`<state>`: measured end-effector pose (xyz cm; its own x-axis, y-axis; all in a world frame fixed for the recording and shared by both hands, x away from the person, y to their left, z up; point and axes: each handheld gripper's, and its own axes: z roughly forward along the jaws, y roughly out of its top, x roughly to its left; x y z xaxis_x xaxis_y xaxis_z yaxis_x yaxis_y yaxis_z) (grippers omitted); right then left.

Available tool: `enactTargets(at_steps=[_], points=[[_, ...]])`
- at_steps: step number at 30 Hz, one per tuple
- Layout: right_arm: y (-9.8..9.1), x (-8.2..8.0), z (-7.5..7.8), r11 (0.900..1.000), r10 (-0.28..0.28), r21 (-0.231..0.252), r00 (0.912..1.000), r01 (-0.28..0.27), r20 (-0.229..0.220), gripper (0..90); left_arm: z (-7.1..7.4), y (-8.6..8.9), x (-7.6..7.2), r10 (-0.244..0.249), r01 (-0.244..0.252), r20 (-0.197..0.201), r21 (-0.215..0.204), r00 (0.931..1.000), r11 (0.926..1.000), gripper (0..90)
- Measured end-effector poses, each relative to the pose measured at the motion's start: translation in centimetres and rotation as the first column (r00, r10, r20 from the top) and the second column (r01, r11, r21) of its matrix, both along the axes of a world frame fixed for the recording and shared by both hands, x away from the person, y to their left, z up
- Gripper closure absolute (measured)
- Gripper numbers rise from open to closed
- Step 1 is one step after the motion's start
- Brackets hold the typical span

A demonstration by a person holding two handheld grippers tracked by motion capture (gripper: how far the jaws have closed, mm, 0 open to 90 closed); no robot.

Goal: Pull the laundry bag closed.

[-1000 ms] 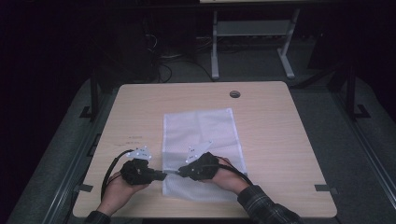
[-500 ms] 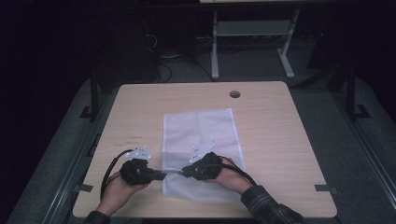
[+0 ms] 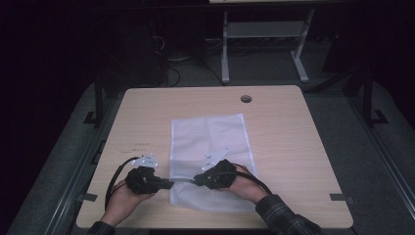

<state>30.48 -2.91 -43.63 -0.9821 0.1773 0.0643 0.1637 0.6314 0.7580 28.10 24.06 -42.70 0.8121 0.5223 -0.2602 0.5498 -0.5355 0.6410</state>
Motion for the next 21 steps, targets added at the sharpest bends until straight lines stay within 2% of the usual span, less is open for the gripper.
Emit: enactTargets(at_steps=[21], points=[[-1.2,-0.1,-0.1,0.9998,-0.004,-0.018,1.0000,0.004,-0.005,81.7,0.1,0.2,0.0,0.008,-0.008,-0.004,0.003,1.0000,1.0000,87.2]])
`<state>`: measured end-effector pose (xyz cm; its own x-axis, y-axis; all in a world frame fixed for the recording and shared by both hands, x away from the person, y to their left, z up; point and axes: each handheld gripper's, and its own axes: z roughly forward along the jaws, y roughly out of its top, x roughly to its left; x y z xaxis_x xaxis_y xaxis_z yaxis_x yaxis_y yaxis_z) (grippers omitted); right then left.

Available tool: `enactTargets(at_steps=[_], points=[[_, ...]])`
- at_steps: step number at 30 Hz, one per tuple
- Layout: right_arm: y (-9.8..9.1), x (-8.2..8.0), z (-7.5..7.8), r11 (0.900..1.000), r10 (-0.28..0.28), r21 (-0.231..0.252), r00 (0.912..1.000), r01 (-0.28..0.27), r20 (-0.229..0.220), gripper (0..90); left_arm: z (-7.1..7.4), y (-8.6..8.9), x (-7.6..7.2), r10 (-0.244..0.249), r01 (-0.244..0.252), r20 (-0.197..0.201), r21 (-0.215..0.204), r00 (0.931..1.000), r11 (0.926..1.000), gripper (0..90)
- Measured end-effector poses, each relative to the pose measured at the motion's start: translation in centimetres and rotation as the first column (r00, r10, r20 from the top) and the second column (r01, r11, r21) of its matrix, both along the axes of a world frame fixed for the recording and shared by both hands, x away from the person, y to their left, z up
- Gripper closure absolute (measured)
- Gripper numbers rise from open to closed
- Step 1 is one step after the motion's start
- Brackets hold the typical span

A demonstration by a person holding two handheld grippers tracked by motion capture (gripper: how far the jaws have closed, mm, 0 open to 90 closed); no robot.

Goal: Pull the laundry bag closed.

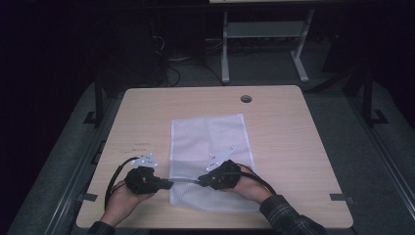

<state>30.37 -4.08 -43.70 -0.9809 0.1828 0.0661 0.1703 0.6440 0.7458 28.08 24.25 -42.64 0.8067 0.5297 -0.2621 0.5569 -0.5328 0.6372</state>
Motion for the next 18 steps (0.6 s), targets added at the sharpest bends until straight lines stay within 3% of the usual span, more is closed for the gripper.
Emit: enactTargets(at_steps=[18], points=[[-1.4,0.0,-0.1,0.9998,-0.018,-0.008,0.9998,0.018,-0.008,81.7,0.1,0.5,0.1,0.015,-0.015,0.002,-0.003,0.9999,0.9999,87.3]])
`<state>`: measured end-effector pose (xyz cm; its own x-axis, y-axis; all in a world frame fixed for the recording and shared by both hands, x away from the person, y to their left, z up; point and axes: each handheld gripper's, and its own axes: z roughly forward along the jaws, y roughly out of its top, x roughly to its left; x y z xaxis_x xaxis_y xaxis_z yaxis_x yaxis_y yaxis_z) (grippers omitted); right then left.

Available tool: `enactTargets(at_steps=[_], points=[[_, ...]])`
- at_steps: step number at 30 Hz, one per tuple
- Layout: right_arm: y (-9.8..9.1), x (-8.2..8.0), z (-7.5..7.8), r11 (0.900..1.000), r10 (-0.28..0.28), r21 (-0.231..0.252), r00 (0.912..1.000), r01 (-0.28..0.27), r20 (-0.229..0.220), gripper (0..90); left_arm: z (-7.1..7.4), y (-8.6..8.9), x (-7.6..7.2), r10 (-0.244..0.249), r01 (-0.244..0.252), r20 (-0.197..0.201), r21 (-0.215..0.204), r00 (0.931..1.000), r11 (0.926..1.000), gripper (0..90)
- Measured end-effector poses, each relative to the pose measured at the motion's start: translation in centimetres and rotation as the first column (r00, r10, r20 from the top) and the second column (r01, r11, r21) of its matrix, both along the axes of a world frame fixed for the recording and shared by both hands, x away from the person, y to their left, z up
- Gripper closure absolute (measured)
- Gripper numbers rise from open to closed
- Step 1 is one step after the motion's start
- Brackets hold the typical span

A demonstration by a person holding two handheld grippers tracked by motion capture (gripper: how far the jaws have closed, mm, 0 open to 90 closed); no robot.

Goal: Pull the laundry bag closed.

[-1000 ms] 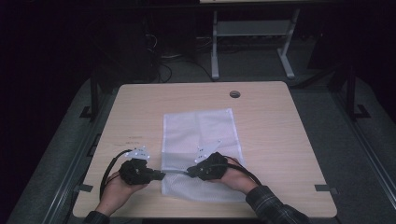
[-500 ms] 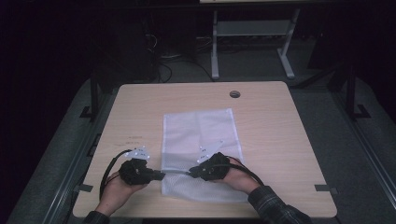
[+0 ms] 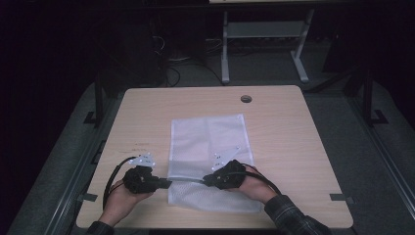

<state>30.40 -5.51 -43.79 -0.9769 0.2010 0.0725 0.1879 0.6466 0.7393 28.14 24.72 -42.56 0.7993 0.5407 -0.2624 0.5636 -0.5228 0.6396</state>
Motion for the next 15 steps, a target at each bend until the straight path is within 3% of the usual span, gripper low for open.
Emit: enactTargets(at_steps=[15], points=[[-0.95,0.04,0.00,0.9999,-0.007,-0.009,1.0000,0.007,-0.001,81.7,0.04,0.11,0.00,0.005,-0.005,0.002,-0.001,1.0000,1.0000,87.3]])
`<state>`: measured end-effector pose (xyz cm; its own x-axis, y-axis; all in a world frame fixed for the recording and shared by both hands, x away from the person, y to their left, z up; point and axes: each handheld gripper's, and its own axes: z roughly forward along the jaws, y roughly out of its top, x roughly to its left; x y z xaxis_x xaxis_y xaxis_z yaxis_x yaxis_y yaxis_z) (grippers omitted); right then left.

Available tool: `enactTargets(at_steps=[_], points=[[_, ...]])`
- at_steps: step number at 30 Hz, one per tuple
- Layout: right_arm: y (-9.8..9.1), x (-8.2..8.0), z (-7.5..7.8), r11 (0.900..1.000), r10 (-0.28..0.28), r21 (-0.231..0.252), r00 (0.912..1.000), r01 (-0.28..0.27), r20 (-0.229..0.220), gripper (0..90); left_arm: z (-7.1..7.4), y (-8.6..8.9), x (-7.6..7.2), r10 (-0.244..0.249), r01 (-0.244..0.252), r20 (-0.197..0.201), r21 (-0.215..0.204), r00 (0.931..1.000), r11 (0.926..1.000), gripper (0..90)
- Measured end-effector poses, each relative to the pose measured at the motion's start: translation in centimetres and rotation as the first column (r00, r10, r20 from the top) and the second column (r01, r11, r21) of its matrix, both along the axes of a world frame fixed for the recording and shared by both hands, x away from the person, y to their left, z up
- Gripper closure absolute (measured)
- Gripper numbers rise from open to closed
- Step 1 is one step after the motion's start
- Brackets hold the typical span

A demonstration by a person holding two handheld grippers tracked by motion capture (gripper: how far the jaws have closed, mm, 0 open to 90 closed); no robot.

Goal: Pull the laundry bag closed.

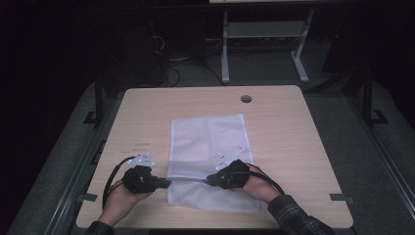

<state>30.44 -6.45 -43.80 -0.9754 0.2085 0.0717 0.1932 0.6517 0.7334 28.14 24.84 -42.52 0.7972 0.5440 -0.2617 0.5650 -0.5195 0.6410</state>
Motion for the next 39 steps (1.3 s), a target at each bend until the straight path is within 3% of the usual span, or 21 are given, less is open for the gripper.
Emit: enactTargets(at_steps=[39], points=[[-2.9,-0.2,-0.2,0.9993,-0.032,-0.022,0.9994,0.032,-0.016,81.7,0.1,0.3,-0.1,0.009,-0.009,-0.001,0.001,1.0000,1.0000,87.4]])
